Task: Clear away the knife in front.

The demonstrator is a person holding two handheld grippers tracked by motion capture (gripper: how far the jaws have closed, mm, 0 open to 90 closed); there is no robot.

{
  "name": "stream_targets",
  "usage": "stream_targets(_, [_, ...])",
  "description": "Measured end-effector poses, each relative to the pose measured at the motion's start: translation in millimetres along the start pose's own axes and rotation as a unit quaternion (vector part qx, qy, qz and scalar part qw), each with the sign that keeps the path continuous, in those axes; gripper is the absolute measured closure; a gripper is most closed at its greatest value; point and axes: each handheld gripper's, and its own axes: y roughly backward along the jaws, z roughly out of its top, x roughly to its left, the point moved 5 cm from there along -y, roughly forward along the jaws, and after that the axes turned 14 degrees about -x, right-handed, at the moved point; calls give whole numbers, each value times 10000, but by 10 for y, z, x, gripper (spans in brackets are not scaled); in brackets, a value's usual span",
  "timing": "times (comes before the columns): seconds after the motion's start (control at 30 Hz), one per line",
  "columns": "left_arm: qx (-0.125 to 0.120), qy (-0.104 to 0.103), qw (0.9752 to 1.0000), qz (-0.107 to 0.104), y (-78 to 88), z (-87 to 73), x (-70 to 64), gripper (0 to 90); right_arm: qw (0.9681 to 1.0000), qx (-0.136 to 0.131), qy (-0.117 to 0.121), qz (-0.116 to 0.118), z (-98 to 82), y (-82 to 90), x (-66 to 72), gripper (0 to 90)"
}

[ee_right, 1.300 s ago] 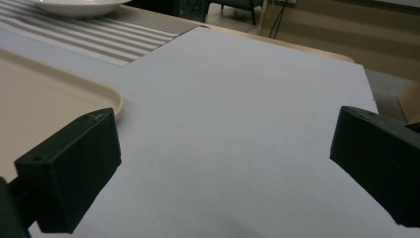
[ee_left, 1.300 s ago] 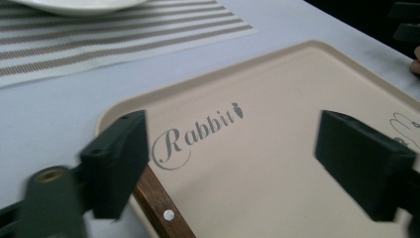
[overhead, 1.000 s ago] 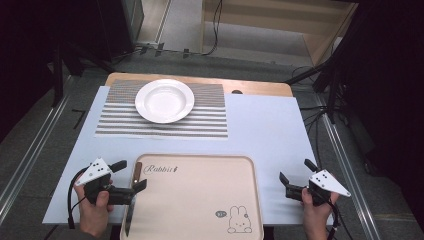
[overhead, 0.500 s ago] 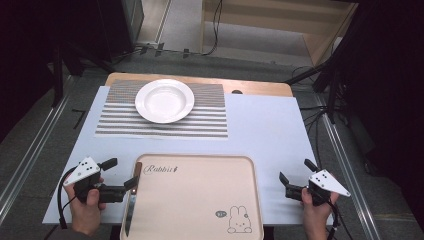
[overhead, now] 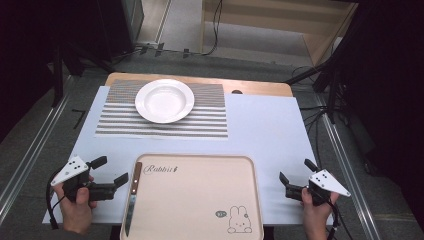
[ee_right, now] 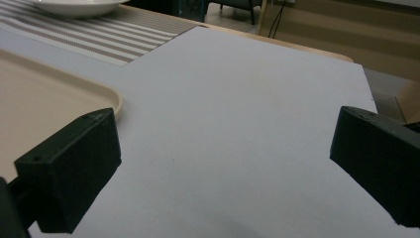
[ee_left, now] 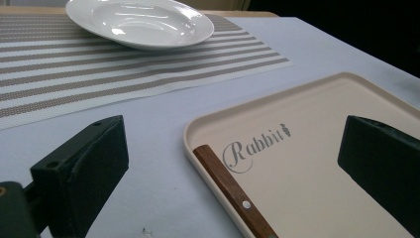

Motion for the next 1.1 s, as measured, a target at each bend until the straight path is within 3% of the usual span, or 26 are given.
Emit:
stream_targets(0.6, [-139, 11, 9993, 336, 185, 39, 258, 0, 10000, 14, 0, 7, -1, 0, 5, 0])
stream_targets(1.1, [-238, 47, 9974, 682, 392, 25, 527, 0, 10000, 18, 1, -2, -1, 0, 3, 0])
